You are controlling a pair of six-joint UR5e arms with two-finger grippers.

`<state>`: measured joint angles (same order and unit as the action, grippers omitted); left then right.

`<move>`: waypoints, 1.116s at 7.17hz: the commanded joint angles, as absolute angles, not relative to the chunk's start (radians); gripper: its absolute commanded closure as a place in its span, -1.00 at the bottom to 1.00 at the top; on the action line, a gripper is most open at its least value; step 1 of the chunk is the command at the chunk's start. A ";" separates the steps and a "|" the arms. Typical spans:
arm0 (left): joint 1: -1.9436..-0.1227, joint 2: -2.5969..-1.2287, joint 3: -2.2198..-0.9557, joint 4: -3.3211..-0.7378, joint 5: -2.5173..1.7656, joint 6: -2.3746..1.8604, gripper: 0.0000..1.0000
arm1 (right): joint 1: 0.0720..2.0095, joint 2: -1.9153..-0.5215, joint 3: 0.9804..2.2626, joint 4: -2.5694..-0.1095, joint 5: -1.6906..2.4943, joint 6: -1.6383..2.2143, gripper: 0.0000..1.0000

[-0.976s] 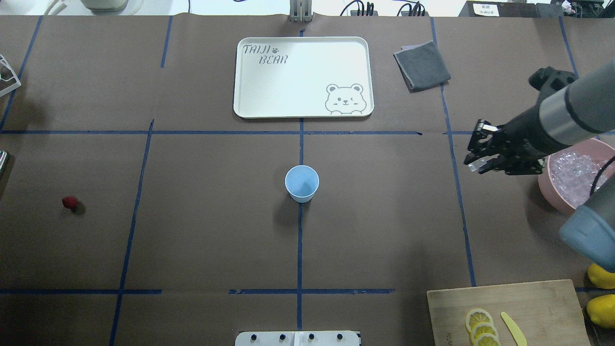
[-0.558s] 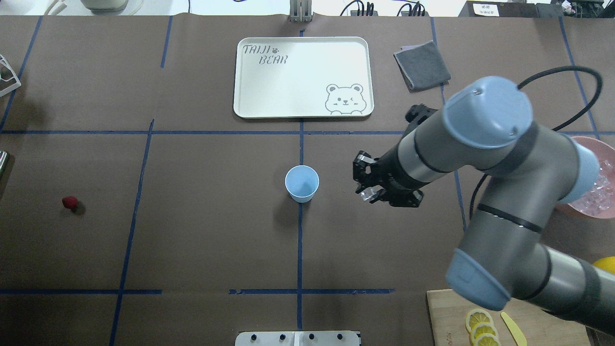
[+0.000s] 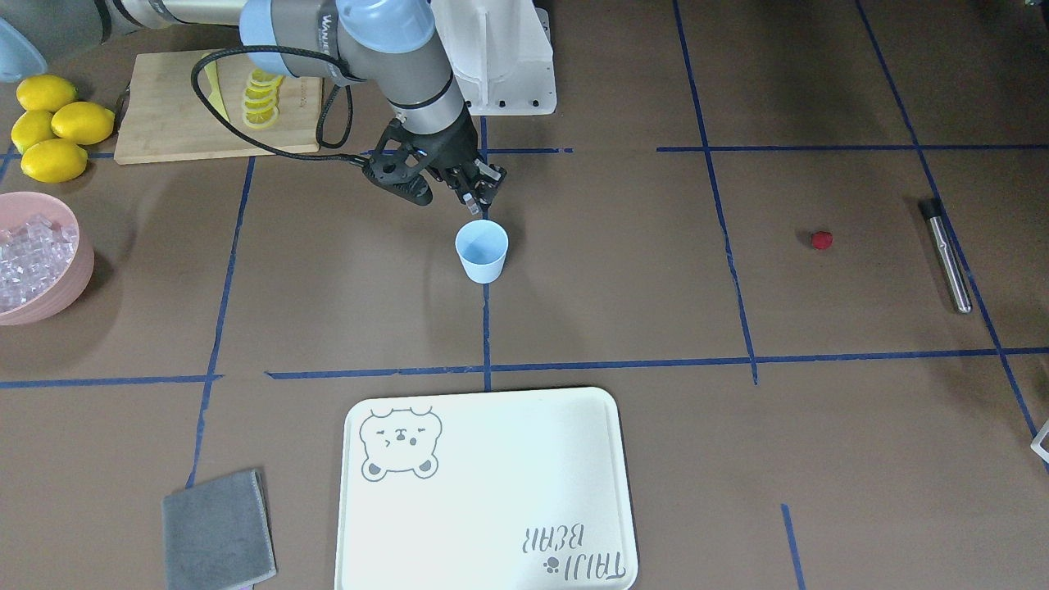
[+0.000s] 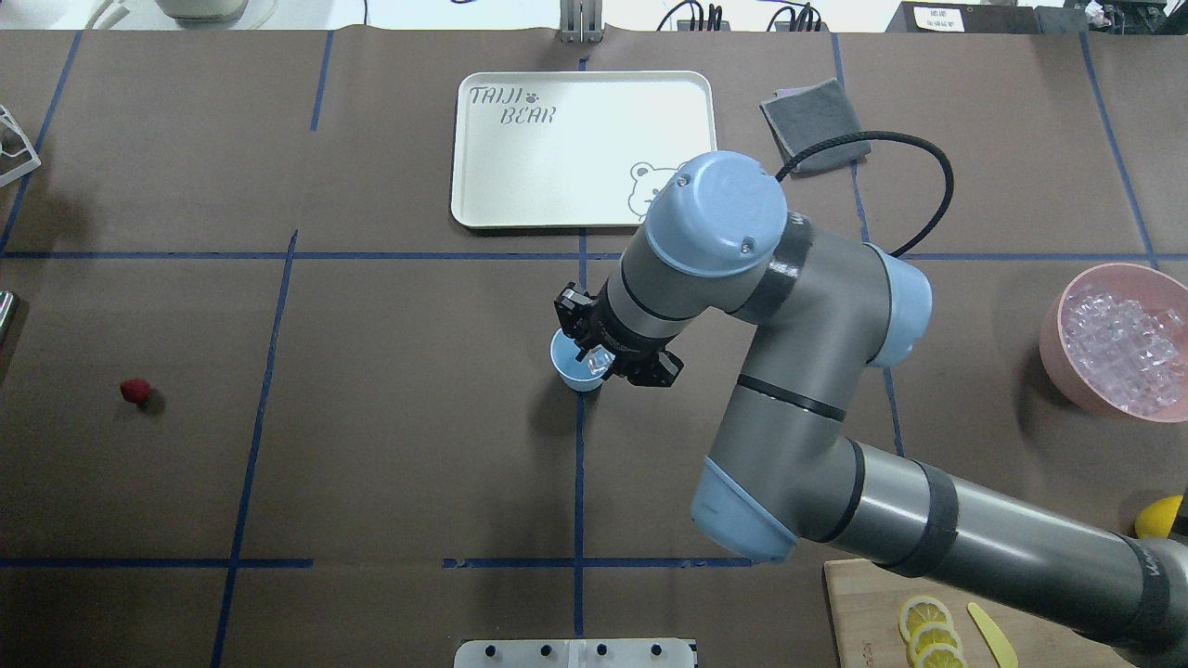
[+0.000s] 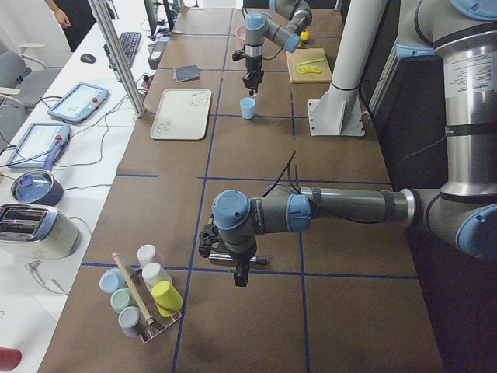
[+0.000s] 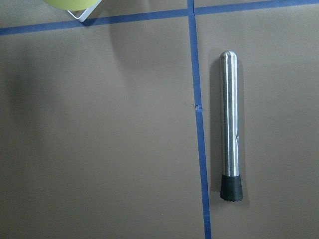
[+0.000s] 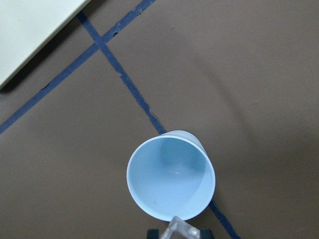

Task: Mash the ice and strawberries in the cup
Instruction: 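Carry the ice cube with the right gripper over the light-blue cup and release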

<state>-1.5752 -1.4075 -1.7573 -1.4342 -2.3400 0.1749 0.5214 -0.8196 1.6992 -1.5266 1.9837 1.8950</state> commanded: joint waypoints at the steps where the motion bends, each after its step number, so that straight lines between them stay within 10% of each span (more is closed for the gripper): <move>1: -1.575 -1.405 -1.758 -1.434 -2.356 0.175 -1.00 | 0.520 -0.807 1.664 -1.525 1.965 1.893 1.00; 4: -1.575 -1.405 -1.758 -1.434 -2.356 0.176 -1.00 | 0.514 -0.813 1.638 -1.487 1.937 1.891 0.96; 5: -1.575 -1.405 -1.758 -1.434 -2.358 0.175 -1.00 | 0.512 -0.825 1.638 -1.436 1.939 1.899 0.32; 8: -1.575 -1.405 -1.758 -1.434 -2.362 0.175 -1.00 | 0.511 -0.825 1.635 -1.431 1.937 1.904 -0.32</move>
